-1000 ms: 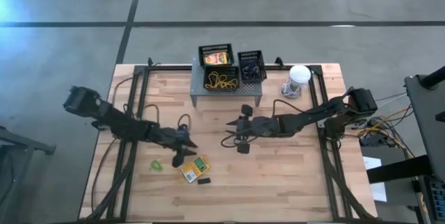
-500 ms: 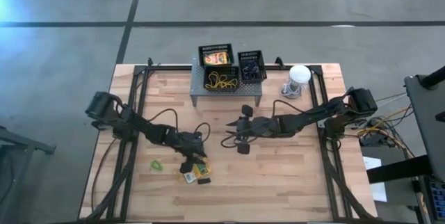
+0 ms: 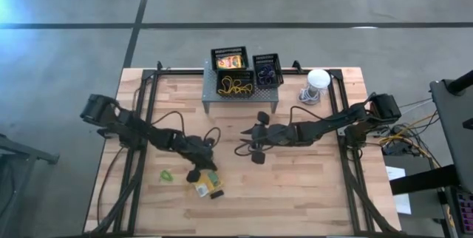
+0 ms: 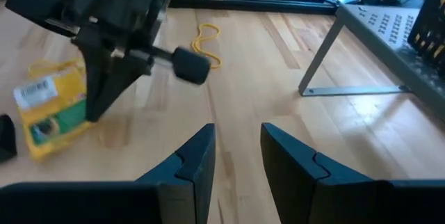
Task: Pick & Place Office Desk Supplies
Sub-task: Put the crayon box in the top left black bin, then put the green spring keychain into the right black bin
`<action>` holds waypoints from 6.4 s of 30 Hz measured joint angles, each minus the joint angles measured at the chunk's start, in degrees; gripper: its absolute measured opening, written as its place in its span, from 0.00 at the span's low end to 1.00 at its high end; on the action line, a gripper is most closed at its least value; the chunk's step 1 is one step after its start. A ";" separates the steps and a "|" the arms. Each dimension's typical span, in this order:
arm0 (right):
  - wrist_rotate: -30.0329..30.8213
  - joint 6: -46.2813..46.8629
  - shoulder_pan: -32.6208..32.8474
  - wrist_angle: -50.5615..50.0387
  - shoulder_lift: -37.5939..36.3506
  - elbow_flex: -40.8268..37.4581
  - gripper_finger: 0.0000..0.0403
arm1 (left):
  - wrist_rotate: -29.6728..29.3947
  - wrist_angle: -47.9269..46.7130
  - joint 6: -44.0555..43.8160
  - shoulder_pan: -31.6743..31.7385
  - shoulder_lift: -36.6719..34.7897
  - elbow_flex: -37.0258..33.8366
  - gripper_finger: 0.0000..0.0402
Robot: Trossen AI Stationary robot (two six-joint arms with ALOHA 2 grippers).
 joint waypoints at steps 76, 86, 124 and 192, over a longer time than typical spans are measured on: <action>-2.79 -5.06 -0.05 13.29 4.37 -0.14 0.08 | -37.06 -5.32 6.74 0.75 -14.84 5.66 0.44; -3.16 -5.71 -0.07 13.09 4.35 0.17 0.08 | -33.11 -5.89 7.62 0.74 -14.57 5.63 0.10; 0.14 2.39 1.81 -11.86 -11.25 -4.58 0.26 | -32.82 -52.71 39.79 43.55 6.46 61.22 0.10; 0.16 0.90 1.78 -0.50 -6.34 -4.80 0.17 | -23.17 -69.43 25.34 25.38 -18.52 50.14 0.44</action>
